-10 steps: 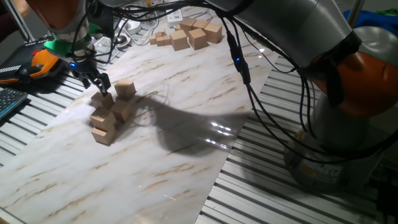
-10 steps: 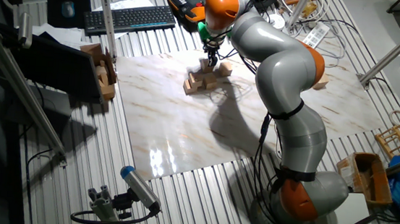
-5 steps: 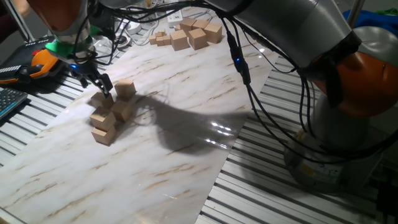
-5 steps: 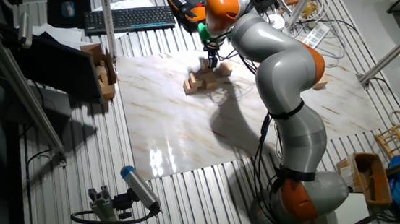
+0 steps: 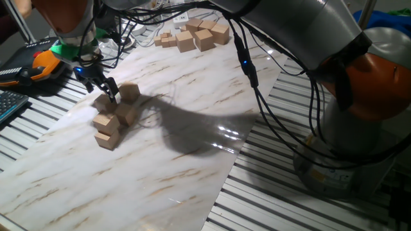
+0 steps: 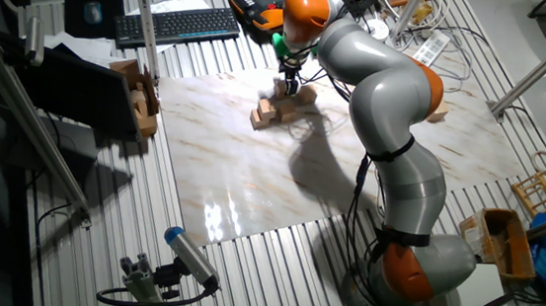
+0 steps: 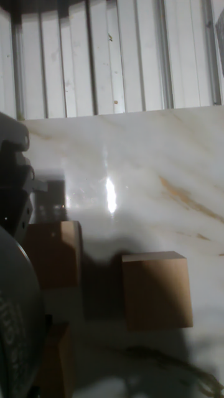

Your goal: Stack the blocks into a pyramid shape

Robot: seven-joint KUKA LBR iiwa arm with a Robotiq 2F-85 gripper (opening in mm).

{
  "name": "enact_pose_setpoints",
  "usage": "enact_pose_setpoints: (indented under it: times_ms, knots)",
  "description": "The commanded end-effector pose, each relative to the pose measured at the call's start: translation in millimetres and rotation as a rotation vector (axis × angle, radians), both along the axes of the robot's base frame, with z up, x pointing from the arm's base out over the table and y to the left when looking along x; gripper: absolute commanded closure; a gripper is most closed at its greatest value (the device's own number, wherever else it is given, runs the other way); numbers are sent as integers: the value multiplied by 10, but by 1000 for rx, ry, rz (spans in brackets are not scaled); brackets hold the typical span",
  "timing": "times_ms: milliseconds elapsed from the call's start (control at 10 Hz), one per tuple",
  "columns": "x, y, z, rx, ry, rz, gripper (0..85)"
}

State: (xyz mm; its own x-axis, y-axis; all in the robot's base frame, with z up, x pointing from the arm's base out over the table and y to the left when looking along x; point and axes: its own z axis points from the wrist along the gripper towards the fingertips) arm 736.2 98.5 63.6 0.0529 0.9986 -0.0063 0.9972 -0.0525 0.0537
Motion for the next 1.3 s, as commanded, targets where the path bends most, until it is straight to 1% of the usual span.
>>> enact_pose_setpoints:
  times_ms: [0,100,400,500,800,1200]
  knots:
    - [-4,-4,-13,2,5,1,0]
    - [-7,-5,-25,8,12,1,0]
    - [-11,-16,-55,7,24,18,0]
    - [-12,-17,-70,10,28,18,170]
    - [-23,-41,-142,22,33,15,170]
    - [-31,-45,-162,36,40,36,170]
